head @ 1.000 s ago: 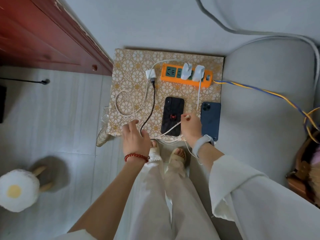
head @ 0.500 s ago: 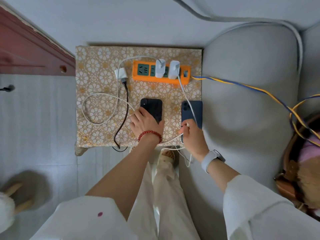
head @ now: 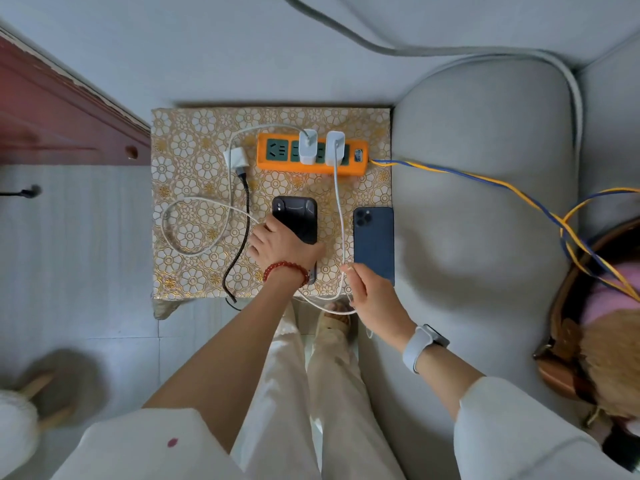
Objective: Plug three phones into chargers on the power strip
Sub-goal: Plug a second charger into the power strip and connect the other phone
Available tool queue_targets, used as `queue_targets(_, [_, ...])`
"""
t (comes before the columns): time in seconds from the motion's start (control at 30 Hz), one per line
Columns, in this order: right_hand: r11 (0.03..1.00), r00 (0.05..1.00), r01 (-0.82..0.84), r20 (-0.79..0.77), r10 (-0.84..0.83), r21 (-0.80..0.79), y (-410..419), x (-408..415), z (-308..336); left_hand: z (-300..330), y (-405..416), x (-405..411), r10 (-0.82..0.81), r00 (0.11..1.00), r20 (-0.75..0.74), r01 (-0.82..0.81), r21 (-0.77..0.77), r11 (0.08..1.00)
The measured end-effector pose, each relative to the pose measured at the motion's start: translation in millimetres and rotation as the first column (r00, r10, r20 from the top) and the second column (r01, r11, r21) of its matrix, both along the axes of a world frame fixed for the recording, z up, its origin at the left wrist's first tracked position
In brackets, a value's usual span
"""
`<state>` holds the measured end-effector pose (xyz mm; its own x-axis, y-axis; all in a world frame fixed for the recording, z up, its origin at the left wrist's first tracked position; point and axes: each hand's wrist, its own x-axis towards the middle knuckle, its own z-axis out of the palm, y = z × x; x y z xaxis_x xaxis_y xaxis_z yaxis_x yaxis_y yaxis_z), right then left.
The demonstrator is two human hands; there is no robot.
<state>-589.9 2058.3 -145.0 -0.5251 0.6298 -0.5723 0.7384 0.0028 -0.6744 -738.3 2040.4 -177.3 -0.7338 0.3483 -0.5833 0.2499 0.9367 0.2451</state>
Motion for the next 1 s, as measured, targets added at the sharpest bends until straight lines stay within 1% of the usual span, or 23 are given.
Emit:
queue_targets(0.1, [0.998,0.998,-0.064,-0.001,0.064,0.003,-8.4,-5.7,12.5,26.2,4.4,-7.7,0.163,0.981,0.104,-0.176,0.138,0.975])
queue_targets(0.17, [0.994,0.994,-0.109,0.004,0.109,0.018,-14.0,-7.0,19.1,41.7,7.2,-20.3,0.296,0.930,0.219,-0.345,0.234,0.909])
queue_targets(0.2, [0.993,0.993,-0.118,0.009,0.118,0.023,-16.5,-7.2,22.3,49.7,8.2,-28.2,0.359,0.886,0.294,-0.437,0.263,0.860])
queue_targets(0.27, [0.995,0.995,-0.098,-0.001,0.098,0.024,-21.4,-9.6,30.0,66.4,7.6,-42.8,0.455,0.765,0.456,-0.606,0.270,0.748])
queue_targets(0.33, [0.997,0.997,-0.059,-0.043,0.061,0.046,-26.0,-14.1,37.1,79.1,1.7,-51.6,0.502,0.673,0.543,-0.697,0.239,0.676])
queue_targets(0.37, [0.998,0.997,-0.021,-0.069,0.025,0.054,-27.9,-18.3,42.3,84.3,-3.2,-54.1,0.524,0.649,0.551,-0.716,0.212,0.665])
queue_targets(0.43, [0.995,0.990,0.091,-0.107,-0.086,0.038,-30.7,-29.1,49.8,92.7,-14.3,-56.6,0.552,0.631,0.545,-0.726,0.165,0.668])
queue_targets(0.53, [0.984,0.978,0.176,-0.115,-0.174,0.007,-37.0,-45.8,59.2,98.9,-28.1,-55.6,0.569,0.602,0.560,-0.752,0.158,0.640])
queue_targets(0.63, [0.983,0.977,0.178,-0.125,-0.172,0.040,-44.2,-54.5,65.5,99.7,-38.1,-55.7,0.598,0.519,0.611,-0.807,0.122,0.578])
queue_targets(0.73, [0.985,0.979,0.167,-0.123,-0.160,0.045,-48.7,-57.6,66.8,102.2,-44.3,-59.6,0.609,0.472,0.637,-0.825,0.075,0.561])
queue_targets(0.83, [0.986,0.985,0.146,-0.106,-0.138,0.078,-51.3,-60.4,67.7,102.6,-47.8,-61.7,0.613,0.484,0.625,-0.820,0.079,0.567])
queue_targets(0.93, [0.986,0.998,0.038,-0.052,-0.030,0.163,-50.8,-64.7,69.7,101.2,-48.3,-62.8,0.613,0.525,0.591,-0.809,0.123,0.575])
queue_targets(1.0, [0.981,0.999,-0.035,-0.014,0.039,0.192,-48.3,-68.1,71.5,99.4,-47.9,-62.9,0.611,0.564,0.555,-0.792,0.155,0.590])
